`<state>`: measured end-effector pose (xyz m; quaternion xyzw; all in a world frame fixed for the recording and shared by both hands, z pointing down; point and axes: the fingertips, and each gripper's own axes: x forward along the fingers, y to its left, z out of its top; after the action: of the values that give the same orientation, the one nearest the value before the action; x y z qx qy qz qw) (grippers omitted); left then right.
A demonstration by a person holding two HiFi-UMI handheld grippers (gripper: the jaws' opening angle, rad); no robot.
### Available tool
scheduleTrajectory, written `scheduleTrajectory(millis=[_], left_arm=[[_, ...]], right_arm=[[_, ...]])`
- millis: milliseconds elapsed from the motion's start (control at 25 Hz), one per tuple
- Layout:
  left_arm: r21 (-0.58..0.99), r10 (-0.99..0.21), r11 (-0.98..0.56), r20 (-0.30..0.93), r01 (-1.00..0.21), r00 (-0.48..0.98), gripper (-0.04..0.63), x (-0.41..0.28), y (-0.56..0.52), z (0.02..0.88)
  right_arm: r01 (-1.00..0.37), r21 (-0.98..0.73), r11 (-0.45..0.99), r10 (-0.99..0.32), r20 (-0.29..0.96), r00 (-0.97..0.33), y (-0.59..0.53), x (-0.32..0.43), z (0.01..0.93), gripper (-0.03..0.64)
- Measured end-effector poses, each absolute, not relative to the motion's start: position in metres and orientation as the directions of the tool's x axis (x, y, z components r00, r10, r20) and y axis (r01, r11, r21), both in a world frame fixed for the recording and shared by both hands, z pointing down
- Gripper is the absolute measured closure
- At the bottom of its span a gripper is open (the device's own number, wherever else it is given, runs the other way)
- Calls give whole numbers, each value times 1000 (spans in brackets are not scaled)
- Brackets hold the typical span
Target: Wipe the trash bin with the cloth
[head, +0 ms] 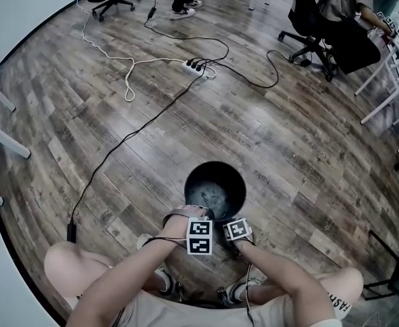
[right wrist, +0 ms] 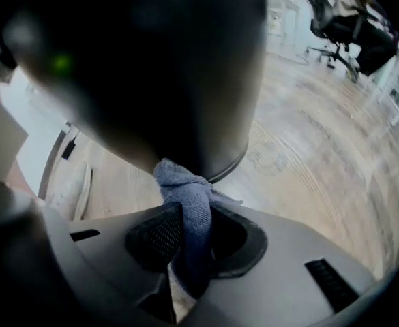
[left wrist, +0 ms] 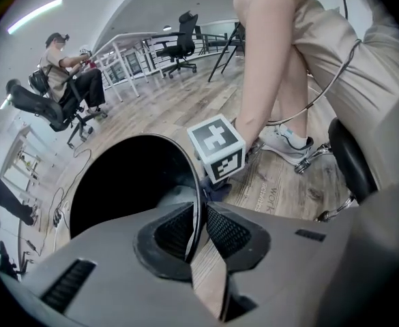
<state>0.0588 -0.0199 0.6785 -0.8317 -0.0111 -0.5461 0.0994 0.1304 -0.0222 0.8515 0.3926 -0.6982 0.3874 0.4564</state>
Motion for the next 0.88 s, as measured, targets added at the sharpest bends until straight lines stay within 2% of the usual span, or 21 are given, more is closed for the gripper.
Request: scheduleTrajectory(millis=[80, 200, 320, 440, 560, 680, 800, 880], left_arm=[[-156, -96, -981, 908, 117, 408, 529, 59, -20, 678], [-142, -81, -982, 907, 121, 413, 519, 58, -16, 678], [-136, -58, -980, 897, 148, 438, 445, 55, -12, 674], [-173, -80, -970, 893, 173, 442, 422, 45, -22, 668], [-219, -123, -953, 911, 210, 395, 422, 32, -31, 672], [-207, -117, -958, 916, 200, 385, 425, 25, -34, 676], [-194, -104, -960, 917, 204, 385, 469, 24, -32, 681], [-191, -100, -959, 919, 207, 382, 472, 25, -32, 682]], right_arm=[[-911, -248, 331, -153, 938, -311, -10, 127, 823, 532], [-882, -279, 381, -141, 925, -354, 2, 117, 777, 532], [-890, -322, 322, -152, 910, -385, 15, 114, 731, 532], [-881, -374, 290, -157, 890, -429, 27, 105, 685, 532], [-864, -362, 351, -178, 880, -441, 36, 100, 647, 532], [-869, -391, 303, -202, 865, -459, 41, 98, 620, 532], [-856, -402, 325, -242, 840, -486, 34, 88, 606, 532], [-853, -412, 319, -258, 829, -497, 27, 82, 606, 532]])
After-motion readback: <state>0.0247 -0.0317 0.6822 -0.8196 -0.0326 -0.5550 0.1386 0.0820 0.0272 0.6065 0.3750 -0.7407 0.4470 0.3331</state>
